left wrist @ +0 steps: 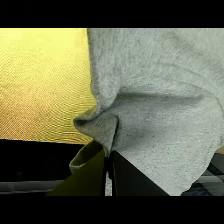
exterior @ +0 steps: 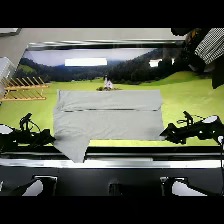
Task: Fold the clothes and pants, and hang the long-sleeved shirts on hangers.
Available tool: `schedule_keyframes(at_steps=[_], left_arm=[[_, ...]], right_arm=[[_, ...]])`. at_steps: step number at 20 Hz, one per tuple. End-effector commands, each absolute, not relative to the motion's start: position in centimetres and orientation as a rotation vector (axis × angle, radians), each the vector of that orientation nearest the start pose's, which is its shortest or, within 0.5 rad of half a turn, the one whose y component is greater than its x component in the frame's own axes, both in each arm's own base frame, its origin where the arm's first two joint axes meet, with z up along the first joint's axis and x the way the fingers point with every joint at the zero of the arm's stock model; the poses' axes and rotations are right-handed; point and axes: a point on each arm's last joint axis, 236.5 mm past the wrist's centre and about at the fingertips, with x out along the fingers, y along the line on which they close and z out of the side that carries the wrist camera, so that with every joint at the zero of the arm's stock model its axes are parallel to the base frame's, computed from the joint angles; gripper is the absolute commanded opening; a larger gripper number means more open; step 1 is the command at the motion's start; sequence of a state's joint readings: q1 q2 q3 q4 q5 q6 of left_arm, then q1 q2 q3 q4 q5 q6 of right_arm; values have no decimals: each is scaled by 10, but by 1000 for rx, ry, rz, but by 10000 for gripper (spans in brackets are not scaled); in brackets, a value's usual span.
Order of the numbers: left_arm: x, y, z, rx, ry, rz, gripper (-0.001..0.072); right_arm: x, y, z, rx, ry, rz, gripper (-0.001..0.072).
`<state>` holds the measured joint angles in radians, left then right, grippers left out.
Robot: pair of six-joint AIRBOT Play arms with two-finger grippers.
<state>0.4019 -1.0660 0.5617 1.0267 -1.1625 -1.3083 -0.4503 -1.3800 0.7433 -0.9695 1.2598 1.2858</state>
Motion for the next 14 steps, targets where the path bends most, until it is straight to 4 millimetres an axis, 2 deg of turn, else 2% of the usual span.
schedule_keyframes(at_steps=[1, 2, 3, 4, 5, 7, 9, 11, 14], left_arm=[[242, -19, -80, -675, 1444, -91, 19], [242, -19, -80, -675, 1443, -92, 19], [243, -20, -79, -682, 1441, -94, 19], [244, -22, -78, -691, 1436, -98, 18], [245, -23, -75, -699, 1433, -105, 18], [248, -24, -65, -705, 1432, -115, 18], [246, -23, -49, -721, 1442, -101, 17], [237, -22, -32, -724, 1456, -69, 17], [225, -29, 1, -746, 1392, -33, 18]], right_arm=[[259, 26, -106, 896, 1592, 157, 337], [255, 29, -108, 900, 1596, 168, 255], [254, 31, -108, 896, 1594, 185, 129], [256, 33, -106, 898, 1582, 197, 59], [260, 34, -101, 894, 1558, 214, 33], [264, 33, -89, 887, 1521, 205, 32], [260, 35, -69, 887, 1510, 203, 32], [246, 34, -49, 848, 1516, 185, 32], [221, 23, -25, 776, 1520, 68, 32]])
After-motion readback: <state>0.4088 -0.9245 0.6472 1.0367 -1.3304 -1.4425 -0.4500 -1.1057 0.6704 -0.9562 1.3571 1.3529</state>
